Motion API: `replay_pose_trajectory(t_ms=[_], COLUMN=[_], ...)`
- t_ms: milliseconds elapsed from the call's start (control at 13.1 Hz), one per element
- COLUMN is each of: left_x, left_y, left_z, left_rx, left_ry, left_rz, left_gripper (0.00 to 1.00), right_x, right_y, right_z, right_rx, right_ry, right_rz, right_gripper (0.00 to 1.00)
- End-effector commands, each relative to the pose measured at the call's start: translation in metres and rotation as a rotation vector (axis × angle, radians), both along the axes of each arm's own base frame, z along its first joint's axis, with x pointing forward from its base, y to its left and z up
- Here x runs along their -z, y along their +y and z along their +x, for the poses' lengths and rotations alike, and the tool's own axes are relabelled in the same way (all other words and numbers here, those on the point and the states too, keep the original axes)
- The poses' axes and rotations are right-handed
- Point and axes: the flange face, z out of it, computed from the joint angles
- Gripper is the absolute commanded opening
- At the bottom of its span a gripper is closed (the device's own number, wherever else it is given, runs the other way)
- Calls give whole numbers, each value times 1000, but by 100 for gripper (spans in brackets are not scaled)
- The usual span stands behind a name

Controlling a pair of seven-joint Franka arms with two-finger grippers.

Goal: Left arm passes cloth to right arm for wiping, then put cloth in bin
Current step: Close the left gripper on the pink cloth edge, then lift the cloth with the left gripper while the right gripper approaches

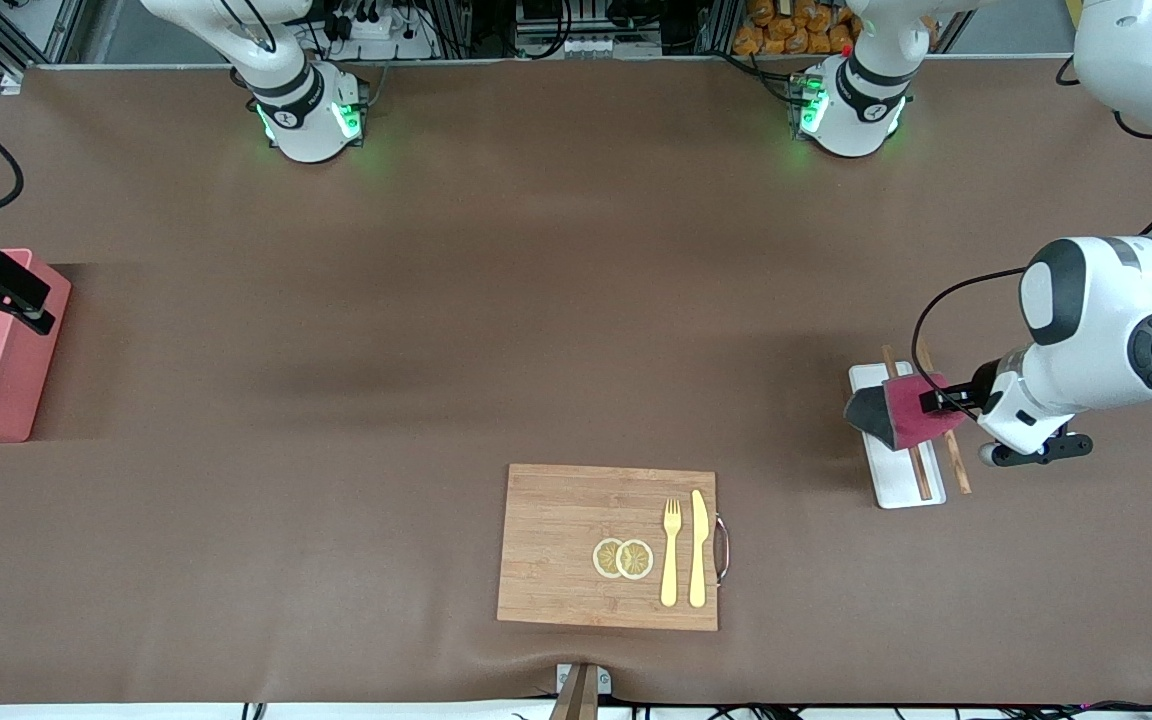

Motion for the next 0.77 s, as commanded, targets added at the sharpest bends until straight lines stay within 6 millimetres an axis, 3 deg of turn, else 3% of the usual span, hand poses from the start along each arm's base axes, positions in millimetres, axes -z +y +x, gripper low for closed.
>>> replay_pose_trajectory(t_ms=[0, 383, 689], left_x=[1, -4, -4], left_y=[0, -4, -4], left_z=[4, 7, 7], left_rx=[15, 21, 24], left_ry=[-14, -25, -25], left_rz=[10, 10, 9], left_gripper=[59, 36, 6], right_x=[-3, -3, -2], right_y=[-2, -3, -3], right_z=[2, 2, 2], right_rx=[11, 11, 2], right_ry=[4, 6, 10], right_rz=[-3, -3, -5], right_gripper=[100, 100, 100])
